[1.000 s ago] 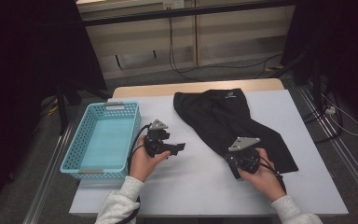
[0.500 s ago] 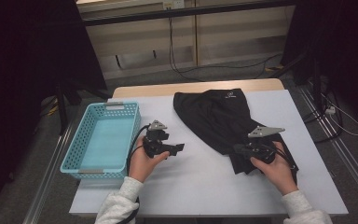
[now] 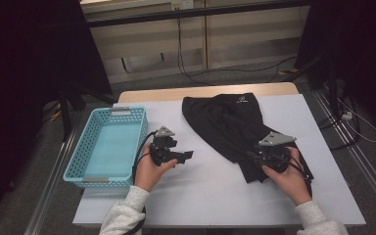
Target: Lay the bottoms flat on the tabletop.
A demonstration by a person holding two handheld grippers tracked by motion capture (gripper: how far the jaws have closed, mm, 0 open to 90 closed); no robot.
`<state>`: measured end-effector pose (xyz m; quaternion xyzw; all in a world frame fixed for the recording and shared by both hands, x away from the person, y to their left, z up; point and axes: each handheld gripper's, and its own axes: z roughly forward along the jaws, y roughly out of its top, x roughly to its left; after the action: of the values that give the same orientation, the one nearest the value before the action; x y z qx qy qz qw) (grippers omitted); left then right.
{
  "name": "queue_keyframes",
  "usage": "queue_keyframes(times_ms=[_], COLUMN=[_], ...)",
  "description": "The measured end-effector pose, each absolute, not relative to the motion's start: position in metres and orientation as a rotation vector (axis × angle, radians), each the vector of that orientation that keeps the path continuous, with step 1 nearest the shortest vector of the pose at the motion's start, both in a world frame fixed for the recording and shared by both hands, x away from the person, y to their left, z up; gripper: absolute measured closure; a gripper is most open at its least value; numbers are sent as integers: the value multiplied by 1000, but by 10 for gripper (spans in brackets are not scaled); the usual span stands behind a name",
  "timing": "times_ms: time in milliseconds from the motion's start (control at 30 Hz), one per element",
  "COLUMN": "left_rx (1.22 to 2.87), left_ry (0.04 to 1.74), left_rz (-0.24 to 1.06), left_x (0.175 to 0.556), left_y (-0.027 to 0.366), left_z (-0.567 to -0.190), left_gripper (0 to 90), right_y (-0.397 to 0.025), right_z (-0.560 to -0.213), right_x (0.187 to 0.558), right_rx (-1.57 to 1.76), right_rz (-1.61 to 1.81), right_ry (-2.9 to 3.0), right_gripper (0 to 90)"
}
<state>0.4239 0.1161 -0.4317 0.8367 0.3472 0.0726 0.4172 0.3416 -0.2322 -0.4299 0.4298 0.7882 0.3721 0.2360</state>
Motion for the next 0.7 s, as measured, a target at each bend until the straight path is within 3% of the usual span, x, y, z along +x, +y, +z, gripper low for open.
queue_keyframes(times_ms=[133, 333, 433, 533, 700], left_rx=[2104, 2104, 2104, 2104, 2102], left_ry=[869, 872, 873, 874, 877], left_rz=[178, 180, 174, 175, 194], left_x=[424, 423, 423, 423, 423], left_y=[115, 115, 115, 116, 115], left_z=[-432, -432, -433, -433, -432], left_gripper=[177, 177, 177, 177, 177], right_y=[-222, -217, -221, -223, -217], right_z=[-430, -453, -453, -452, -444], right_x=[338, 347, 348, 347, 341], right_rx=[1142, 1188, 1222, 1236, 1186], right_rz=[1048, 903, 923, 953, 1013], right_ry=[2261, 2318, 2305, 2318, 2357], right_gripper=[728, 676, 744, 884, 900])
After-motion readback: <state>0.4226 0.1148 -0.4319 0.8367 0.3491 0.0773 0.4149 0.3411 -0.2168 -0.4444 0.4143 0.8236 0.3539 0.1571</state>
